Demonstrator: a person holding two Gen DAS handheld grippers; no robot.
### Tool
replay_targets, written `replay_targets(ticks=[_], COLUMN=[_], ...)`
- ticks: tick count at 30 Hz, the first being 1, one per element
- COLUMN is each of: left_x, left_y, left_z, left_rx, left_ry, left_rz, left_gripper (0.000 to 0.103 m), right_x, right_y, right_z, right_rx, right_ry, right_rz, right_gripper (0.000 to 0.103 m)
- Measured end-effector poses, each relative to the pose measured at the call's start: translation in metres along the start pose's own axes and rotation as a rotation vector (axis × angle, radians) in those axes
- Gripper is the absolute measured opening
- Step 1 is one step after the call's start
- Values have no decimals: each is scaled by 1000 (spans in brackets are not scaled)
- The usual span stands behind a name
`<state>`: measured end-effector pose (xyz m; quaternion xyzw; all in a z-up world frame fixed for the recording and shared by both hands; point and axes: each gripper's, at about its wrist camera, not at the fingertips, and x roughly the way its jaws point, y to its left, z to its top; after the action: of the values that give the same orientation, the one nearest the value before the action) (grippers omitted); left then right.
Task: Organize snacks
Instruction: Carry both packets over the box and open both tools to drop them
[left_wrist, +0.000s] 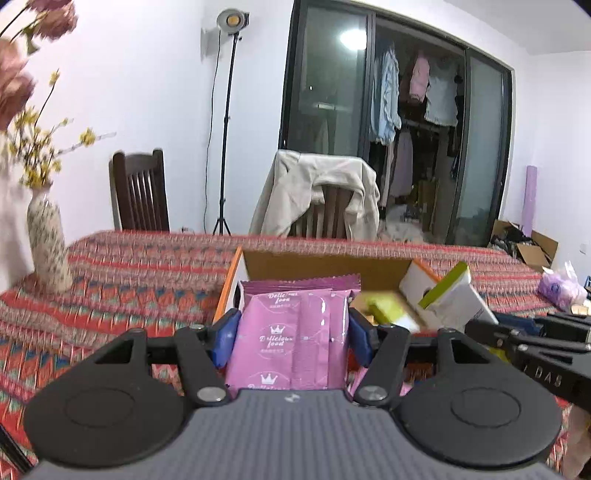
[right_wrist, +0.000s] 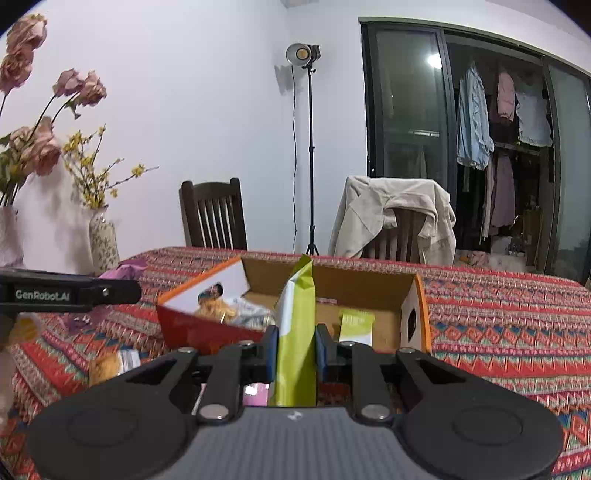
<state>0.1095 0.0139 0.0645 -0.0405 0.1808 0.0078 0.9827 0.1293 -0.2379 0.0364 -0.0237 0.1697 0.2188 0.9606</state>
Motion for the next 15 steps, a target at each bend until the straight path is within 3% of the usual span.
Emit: replay_targets(ticks=[15], left_x=[62], left_y=[-39], left_z=[67], left_rx=[-19], left_ry=[-114], left_rz=[61], left_gripper=[62], right_x=[59], right_y=[-26], right_z=[66], right_rx=[45], right_ry=[-38], right_rz=[-19], right_gripper=[20])
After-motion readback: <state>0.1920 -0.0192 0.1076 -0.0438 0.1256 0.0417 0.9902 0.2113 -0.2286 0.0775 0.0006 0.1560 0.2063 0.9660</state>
